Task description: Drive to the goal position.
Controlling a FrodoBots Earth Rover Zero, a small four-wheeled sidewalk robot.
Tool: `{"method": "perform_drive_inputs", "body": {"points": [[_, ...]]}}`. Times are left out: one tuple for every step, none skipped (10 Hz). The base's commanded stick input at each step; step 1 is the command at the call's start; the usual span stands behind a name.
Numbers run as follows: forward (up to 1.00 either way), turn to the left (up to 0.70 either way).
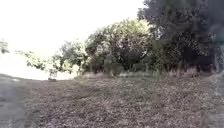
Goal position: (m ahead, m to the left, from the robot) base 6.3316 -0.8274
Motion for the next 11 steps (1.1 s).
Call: {"method": "perform_drive_inputs", "body": {"points": [[0.70, 0.00], [0.70, 0.00], [0.70, 0.00], [0.70, 0.00], [0.70, 0.00], [0.70, 0.00], [0.70, 0.00], [0.70, 0.00], [0.70, 0.00], [0.70, 0.00], [0.70, 0.00]]}}
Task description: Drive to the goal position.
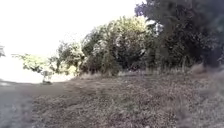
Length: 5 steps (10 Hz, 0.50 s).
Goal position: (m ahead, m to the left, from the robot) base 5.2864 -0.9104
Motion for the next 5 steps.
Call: {"method": "perform_drive_inputs", "body": {"points": [[0.70, 0.00], [0.70, 0.00], [0.70, 0.00], [0.70, 0.00], [0.70, 0.00]]}}
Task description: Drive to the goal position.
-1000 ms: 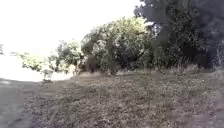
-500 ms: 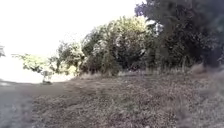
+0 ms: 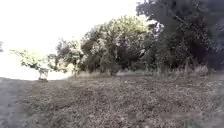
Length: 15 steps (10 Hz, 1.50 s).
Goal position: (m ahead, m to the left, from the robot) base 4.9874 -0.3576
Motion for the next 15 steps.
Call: {"method": "perform_drive_inputs", "body": {"points": [[0.70, 0.00], [0.70, 0.00], [0.70, 0.00], [0.70, 0.00], [0.70, 0.00], [0.70, 0.00], [0.70, 0.00], [0.70, 0.00], [0.70, 0.00], [0.70, 0.00], [0.70, 0.00], [0.70, 0.00], [0.70, 0.00], [0.70, 0.00], [0.70, 0.07]]}}
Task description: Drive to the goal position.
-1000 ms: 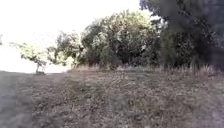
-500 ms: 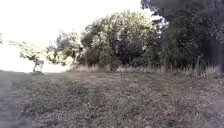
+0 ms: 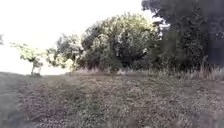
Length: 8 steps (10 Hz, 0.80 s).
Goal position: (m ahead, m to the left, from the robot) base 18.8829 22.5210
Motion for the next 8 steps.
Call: {"method": "perform_drive_inputs", "body": {"points": [[0.70, 0.24], [0.70, 0.31], [0.70, 0.31], [0.70, 0.10], [0.70, 0.00], [0.70, 0.00], [0.70, 0.00], [0.70, 0.00]]}}
